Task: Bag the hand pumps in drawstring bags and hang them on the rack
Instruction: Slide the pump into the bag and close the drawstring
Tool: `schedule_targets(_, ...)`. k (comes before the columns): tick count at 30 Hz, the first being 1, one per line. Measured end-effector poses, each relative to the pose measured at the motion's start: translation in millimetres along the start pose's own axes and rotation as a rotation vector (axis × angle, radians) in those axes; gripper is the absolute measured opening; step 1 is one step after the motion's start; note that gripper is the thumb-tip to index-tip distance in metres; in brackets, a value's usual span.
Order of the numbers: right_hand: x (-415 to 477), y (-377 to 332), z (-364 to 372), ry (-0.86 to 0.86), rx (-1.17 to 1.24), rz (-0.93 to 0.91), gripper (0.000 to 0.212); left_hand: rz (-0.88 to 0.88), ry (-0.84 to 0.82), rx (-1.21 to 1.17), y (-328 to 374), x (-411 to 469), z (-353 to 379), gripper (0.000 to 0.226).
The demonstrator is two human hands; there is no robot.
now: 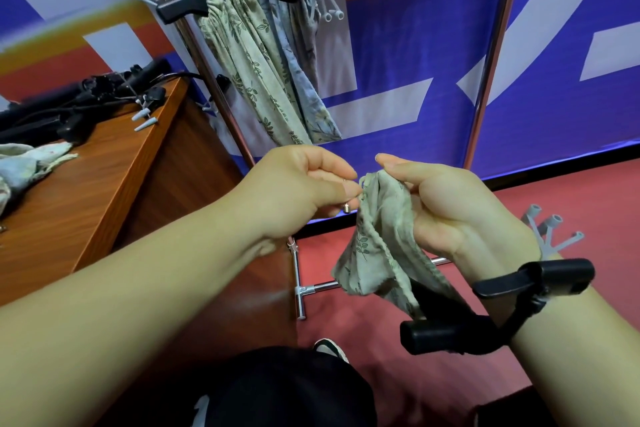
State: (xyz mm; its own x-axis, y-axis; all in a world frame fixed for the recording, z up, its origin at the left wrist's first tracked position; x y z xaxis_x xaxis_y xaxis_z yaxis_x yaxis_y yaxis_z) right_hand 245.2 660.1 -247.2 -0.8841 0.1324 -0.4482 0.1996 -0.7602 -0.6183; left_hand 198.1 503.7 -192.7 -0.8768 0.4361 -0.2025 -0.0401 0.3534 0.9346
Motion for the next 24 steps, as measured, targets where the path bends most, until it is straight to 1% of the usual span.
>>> schedule_targets(3, 1, -1, 0, 0.004, 0.002, -0.005, 0.013, -0.044, 0.016, -0.102, 1, -1, 1, 0.01)
schedule_targets(6, -1, -1, 0, 0.003, 0.004, 0.001, 0.013, -0.048, 0.025, -0.14, 0, 0, 3, 0.015)
schedule_targets(12, -4, -3, 0, -0.012, 0.026, 0.009, 0.015, 0.051, 0.045, -0.051, -7, -1, 10, 0.023)
schedule_targets(19, -7, -5, 3, -0.036, 0.058, 0.008, 0.014, 0.092, -0.023, -0.01, -14, -5, 21, 0.021)
schedule_targets(24, -8, -7, 4, -0.022, 0.058, 0.01, 0.014, 0.126, 0.009, 0.004, -17, -5, 21, 0.025)
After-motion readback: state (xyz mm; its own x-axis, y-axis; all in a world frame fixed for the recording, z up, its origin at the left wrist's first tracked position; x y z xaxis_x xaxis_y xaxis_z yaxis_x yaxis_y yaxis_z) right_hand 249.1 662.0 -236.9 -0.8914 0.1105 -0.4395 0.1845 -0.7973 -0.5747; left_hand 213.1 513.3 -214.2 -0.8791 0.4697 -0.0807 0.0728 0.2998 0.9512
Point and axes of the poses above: each hand's wrist, its own x-axis towards the middle knuckle, its own z-axis out of the palm, y = z × x, the point moved 2 cm from there along x, towards the middle knuckle
